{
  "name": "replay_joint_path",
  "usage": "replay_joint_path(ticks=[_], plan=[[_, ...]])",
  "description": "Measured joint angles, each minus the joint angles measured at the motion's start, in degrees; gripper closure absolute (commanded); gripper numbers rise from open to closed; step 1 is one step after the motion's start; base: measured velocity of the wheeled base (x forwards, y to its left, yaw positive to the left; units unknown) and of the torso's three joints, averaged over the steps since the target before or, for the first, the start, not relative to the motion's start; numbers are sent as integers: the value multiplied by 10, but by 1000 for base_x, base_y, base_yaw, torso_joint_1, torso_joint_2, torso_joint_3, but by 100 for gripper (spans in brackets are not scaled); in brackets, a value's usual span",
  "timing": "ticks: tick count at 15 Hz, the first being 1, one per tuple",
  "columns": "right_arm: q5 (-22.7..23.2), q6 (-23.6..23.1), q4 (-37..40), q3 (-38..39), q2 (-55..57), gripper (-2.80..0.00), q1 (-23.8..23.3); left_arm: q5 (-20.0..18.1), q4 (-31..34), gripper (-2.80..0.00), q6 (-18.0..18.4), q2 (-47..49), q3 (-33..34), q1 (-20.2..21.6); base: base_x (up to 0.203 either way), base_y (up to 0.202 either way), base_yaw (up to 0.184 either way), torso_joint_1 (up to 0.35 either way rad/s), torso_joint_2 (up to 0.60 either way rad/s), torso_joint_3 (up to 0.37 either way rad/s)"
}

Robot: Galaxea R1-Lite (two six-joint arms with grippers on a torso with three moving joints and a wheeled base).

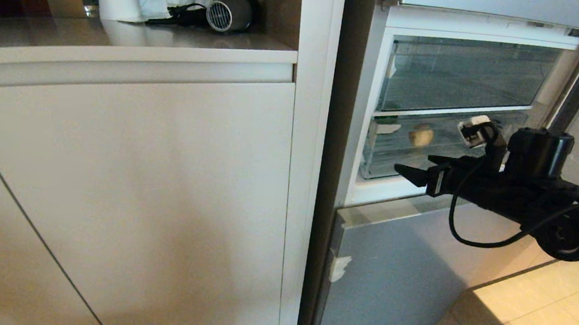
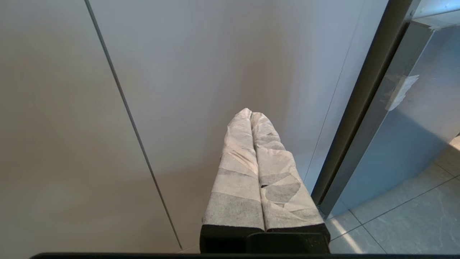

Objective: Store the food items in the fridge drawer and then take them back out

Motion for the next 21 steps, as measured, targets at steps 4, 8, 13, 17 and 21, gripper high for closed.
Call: replay_joint_path(ticks=[4,8,13,17,21], plan=[[-2,0,0,-47,25,-280,11,0,0,0,0,0,0,0,0,0,0,0,0,0],[-10,1,0,-89,57,-280,18,0,0,0,0,0,0,0,0,0,0,0,0,0],[-25,3,0,-126,82,-280,27,0,0,0,0,0,0,0,0,0,0,0,0,0],[-31,4,0,-153,101,-280,31,0,0,0,0,0,0,0,0,0,0,0,0,0],[-41,5,0,-170,117,-280,45,0,0,0,0,0,0,0,0,0,0,0,0,0]])
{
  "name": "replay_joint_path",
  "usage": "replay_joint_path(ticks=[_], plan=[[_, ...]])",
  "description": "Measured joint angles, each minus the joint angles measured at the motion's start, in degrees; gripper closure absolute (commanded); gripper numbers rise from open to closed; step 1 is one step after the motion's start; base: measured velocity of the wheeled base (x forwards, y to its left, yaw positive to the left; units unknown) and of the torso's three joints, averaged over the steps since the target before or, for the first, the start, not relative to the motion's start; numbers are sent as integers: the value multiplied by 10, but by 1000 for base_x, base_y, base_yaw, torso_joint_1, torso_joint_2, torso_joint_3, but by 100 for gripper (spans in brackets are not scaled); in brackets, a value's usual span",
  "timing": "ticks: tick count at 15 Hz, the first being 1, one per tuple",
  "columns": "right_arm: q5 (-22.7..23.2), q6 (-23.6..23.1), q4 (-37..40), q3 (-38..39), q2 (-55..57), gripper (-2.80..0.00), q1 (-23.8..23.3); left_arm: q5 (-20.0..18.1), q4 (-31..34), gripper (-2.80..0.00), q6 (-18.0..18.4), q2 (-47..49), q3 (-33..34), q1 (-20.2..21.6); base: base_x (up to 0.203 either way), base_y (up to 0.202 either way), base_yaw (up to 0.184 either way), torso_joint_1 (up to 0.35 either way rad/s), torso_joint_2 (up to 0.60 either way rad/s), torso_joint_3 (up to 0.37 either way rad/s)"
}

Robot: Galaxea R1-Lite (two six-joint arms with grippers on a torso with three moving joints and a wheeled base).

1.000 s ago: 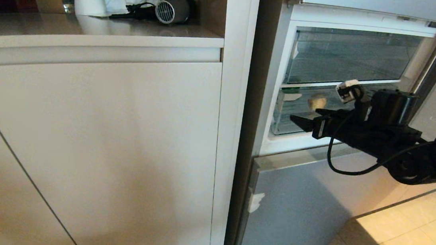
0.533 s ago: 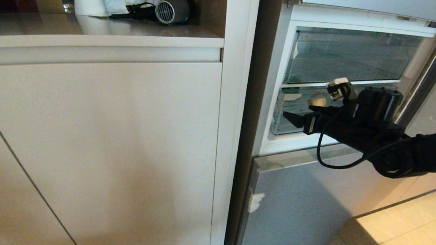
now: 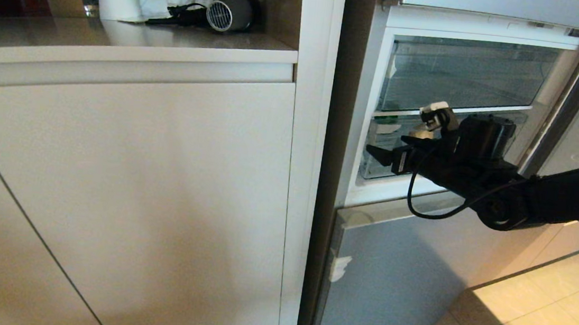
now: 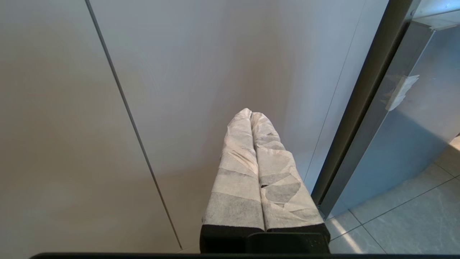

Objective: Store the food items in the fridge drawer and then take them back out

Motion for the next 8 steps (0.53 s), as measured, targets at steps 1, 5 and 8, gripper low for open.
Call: replay_joint_path(ticks=[1,5,8], plan=[[-8,0,-1,-3,3,-280,5,0,0,0,0,0,0,0,0,0,0,0,0,0],[-44,0,-28,-5,9,-280,20,0,0,0,0,0,0,0,0,0,0,0,0,0],[-60,0,-52,-2,14,-280,24,0,0,0,0,0,0,0,0,0,0,0,0,0]])
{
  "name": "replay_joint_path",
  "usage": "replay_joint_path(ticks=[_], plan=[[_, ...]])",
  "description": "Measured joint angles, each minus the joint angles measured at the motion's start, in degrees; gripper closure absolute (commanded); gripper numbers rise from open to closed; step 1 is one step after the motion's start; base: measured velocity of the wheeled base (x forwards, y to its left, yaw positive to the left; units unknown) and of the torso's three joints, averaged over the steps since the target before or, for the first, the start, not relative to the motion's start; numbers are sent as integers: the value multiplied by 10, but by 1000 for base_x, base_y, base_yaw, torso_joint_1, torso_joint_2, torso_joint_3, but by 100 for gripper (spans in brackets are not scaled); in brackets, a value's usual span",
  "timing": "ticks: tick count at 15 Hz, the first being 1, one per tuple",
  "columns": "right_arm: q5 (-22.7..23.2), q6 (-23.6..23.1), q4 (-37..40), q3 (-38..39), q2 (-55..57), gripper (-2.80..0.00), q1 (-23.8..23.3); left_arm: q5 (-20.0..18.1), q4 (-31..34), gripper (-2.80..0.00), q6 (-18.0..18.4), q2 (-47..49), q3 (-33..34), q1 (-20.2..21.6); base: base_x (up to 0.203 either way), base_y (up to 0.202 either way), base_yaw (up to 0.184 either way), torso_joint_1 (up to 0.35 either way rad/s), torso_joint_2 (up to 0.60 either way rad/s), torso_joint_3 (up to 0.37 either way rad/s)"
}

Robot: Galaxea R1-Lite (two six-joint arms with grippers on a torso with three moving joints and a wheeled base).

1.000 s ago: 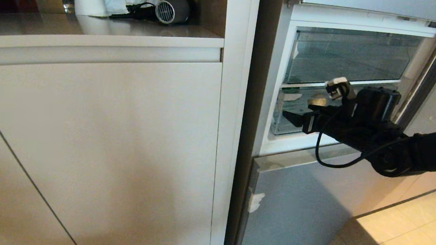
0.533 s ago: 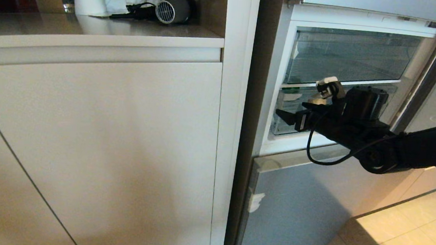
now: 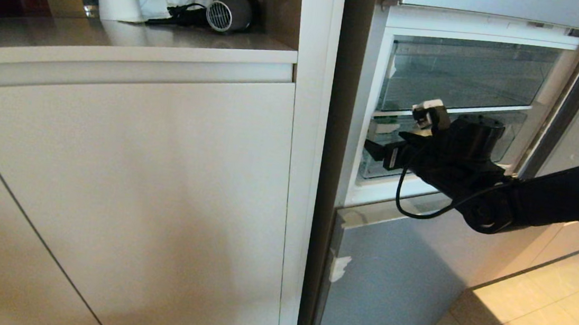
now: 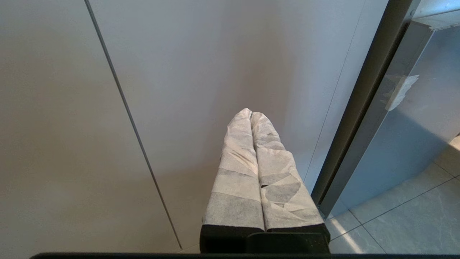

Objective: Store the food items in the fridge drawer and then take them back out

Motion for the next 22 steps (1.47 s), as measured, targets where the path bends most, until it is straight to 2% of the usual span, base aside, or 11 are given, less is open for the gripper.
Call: replay_joint_path(ticks=[5,8,22], plan=[[-14,0,0,4,-1,-280,1,0,0,0,0,0,0,0,0,0,0,0,0,0],[-42,0,1,7,-7,-280,1,0,0,0,0,0,0,0,0,0,0,0,0,0],[-69,0,4,16,-14,-280,-4,0,0,0,0,0,0,0,0,0,0,0,0,0]])
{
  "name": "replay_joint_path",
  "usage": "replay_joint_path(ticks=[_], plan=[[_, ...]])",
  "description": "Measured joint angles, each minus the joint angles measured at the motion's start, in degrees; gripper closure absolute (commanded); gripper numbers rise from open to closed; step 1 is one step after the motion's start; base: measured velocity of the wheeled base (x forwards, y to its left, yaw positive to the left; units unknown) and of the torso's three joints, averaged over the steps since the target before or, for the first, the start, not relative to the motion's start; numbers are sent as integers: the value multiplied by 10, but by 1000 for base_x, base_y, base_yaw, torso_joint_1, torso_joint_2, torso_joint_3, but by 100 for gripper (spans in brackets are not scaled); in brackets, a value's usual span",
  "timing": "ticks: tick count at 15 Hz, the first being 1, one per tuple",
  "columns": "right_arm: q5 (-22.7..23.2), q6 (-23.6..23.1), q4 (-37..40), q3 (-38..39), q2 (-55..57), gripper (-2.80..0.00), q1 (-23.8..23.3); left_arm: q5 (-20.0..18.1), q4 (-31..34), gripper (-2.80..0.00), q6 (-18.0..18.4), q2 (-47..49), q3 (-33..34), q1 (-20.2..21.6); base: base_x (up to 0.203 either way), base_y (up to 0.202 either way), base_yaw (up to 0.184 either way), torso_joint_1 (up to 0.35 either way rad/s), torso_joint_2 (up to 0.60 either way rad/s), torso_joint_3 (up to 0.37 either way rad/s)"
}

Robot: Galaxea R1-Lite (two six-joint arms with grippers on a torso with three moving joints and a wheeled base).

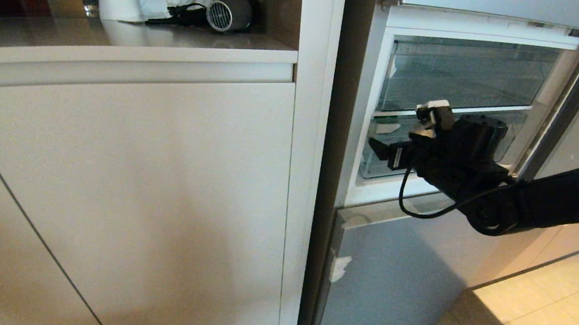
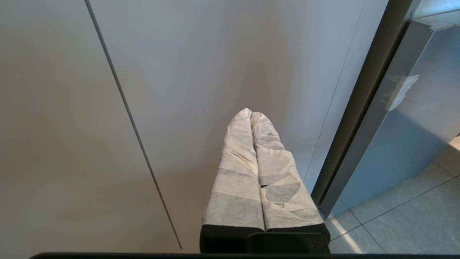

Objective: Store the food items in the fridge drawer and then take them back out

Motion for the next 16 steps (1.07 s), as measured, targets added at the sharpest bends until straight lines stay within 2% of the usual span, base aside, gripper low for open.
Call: replay_joint_path(ticks=[16], plan=[[-1,-1,12,18,-20,-280,8,0,0,0,0,0,0,0,0,0,0,0,0,0]])
